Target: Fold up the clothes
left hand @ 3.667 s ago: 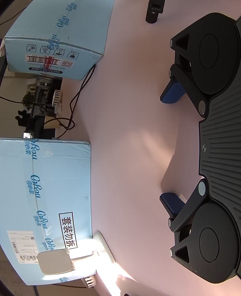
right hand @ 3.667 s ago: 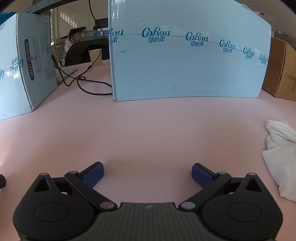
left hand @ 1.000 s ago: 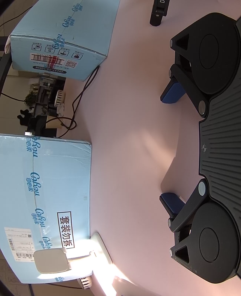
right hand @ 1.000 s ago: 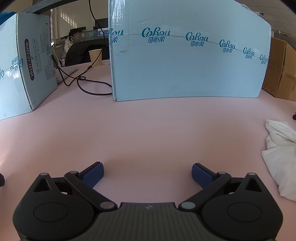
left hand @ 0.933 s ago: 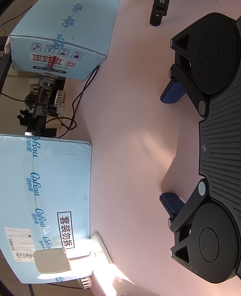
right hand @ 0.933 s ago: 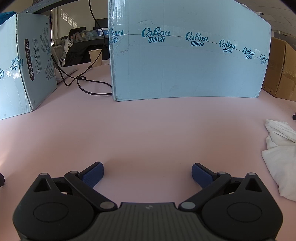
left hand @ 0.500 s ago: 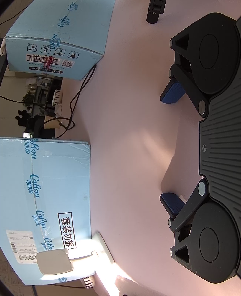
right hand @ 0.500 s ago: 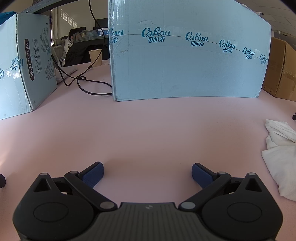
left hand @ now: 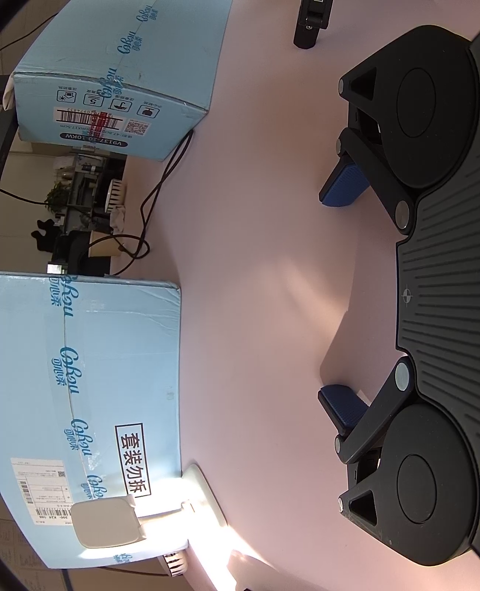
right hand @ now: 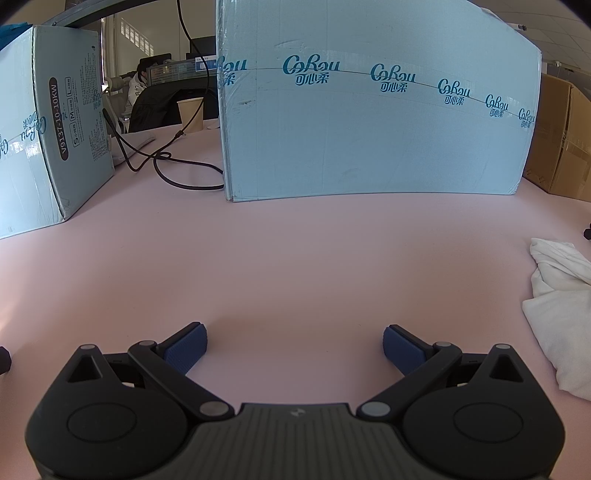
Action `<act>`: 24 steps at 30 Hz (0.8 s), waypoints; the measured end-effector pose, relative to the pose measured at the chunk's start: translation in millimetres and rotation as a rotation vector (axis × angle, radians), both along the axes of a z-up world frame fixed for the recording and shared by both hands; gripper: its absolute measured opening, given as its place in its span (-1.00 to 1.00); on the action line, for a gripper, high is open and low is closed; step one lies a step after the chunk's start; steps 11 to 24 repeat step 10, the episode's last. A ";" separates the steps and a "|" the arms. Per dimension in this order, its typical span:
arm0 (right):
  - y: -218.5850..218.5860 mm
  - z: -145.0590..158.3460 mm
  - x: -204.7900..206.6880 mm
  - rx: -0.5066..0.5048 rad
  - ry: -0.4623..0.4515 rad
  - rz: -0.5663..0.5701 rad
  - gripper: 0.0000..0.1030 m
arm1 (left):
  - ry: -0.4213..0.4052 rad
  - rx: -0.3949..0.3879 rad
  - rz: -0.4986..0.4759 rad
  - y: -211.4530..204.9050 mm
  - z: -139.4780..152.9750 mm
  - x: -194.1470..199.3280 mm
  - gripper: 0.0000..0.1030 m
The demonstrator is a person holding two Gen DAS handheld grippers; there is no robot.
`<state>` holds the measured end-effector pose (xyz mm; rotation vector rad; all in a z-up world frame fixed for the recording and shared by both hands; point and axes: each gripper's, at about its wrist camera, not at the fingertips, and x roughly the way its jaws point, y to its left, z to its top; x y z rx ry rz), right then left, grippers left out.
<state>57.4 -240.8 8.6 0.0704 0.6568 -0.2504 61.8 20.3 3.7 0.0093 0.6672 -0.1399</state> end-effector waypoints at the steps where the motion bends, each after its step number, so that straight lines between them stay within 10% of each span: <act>1: 0.5 -0.1 0.2 0.000 0.000 0.000 1.00 | 0.000 0.004 0.000 0.2 0.0 -0.8 1.00; 24: -0.8 -0.1 -0.5 0.002 0.000 0.000 1.00 | 0.000 0.011 0.001 -0.8 0.0 -2.2 1.00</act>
